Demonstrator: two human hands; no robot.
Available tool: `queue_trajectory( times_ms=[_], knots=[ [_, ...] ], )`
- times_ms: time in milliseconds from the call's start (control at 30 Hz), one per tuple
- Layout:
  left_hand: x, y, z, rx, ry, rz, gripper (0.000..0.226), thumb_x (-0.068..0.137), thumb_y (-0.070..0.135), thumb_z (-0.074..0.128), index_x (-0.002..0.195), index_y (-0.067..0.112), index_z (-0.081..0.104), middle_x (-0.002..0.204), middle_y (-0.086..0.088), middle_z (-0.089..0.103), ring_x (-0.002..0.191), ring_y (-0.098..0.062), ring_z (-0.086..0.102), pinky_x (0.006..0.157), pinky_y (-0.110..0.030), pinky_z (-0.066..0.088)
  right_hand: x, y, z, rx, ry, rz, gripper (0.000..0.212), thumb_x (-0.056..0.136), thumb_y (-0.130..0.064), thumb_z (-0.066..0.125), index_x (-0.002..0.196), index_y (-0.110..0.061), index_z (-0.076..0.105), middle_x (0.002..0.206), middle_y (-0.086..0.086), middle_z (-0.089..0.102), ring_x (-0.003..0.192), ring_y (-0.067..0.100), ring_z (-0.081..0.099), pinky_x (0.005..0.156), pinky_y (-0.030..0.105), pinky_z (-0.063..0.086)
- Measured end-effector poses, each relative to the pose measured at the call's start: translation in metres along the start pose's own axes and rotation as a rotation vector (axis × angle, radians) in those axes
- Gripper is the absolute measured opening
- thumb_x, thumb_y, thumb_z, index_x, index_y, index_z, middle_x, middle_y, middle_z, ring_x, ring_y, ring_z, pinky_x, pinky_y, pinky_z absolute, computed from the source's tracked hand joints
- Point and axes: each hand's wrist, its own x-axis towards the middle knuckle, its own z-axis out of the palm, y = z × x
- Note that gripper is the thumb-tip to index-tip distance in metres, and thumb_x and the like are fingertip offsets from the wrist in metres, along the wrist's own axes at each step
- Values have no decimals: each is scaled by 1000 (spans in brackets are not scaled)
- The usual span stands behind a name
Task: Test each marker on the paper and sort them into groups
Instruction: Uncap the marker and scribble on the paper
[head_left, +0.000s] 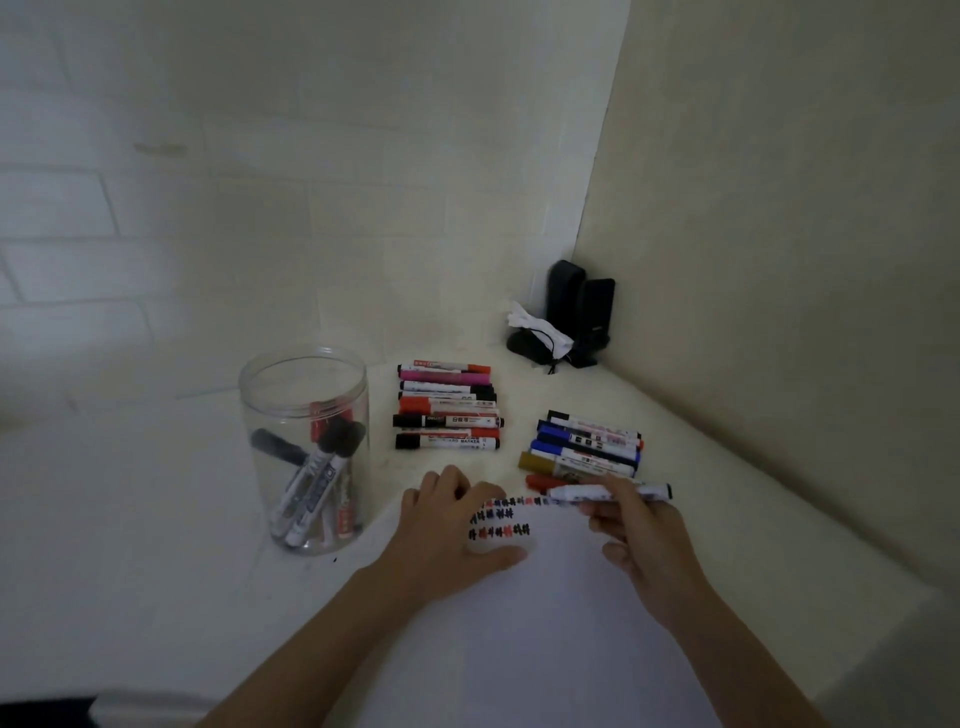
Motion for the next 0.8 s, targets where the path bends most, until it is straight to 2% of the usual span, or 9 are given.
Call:
queue_trajectory(
  times_ms=[67,167,267,300,367,433,533,700,800],
  knots=[
    [7,1,5,27,10,14,71,71,86,34,128,45,41,106,10,32,99,-9,29,88,-30,27,4,-1,5,-111,-25,-37,17,94,-29,58,97,-18,72,83,5,75,70,14,64,51,23,42],
    [8,2,11,80,16,23,73,71,86,24,127,45,45,107,11,35,101,-9,30,92,-32,28,9,4,14,-218,-35,-114,10,87,-23,70,94,-18,69,73,-2,72,63,10,62,49,25,47],
    [6,-1,15,90,43,33,69,75,84,27,129,44,46,111,11,37,105,-10,33,95,-33,29,14,27,19,-247,35,-228,7,85,-16,73,89,-20,69,81,-6,75,76,6,70,67,28,57],
    [6,-2,15,91,46,35,69,76,84,27,129,45,46,113,11,38,106,-10,33,96,-33,28,14,34,19,-282,56,-267,4,86,-16,72,86,-18,68,78,-3,74,74,4,70,67,23,56],
    [6,-4,15,92,46,39,69,75,84,27,130,46,46,115,12,37,108,-10,32,97,-33,27,15,39,18,-380,68,-316,9,89,-15,68,80,-12,68,66,-2,71,58,0,65,55,11,48],
    [7,-5,17,82,49,42,68,75,84,29,129,46,47,115,12,37,109,-9,32,97,-33,27,16,40,17,-420,67,-332,11,89,-16,68,80,-10,68,66,-4,69,53,-3,63,51,7,45],
    [7,-6,19,63,70,42,66,74,85,32,126,47,49,113,12,38,108,-10,34,96,-34,28,18,41,16,-433,68,-355,10,87,-16,70,77,-13,68,66,-7,69,55,-5,63,52,5,44],
    [8,-5,19,74,75,35,69,72,86,28,125,47,51,114,12,39,109,-11,35,96,-35,29,20,42,18,-486,54,-356,14,87,-15,69,81,-3,70,64,-10,67,54,-8,62,52,3,42],
    [7,-4,18,93,58,25,72,71,87,24,126,48,49,116,13,38,110,-10,33,97,-34,28,21,44,17,-513,53,-356,18,87,-19,70,81,-3,73,62,-12,67,54,-7,62,52,3,43]
  ],
)
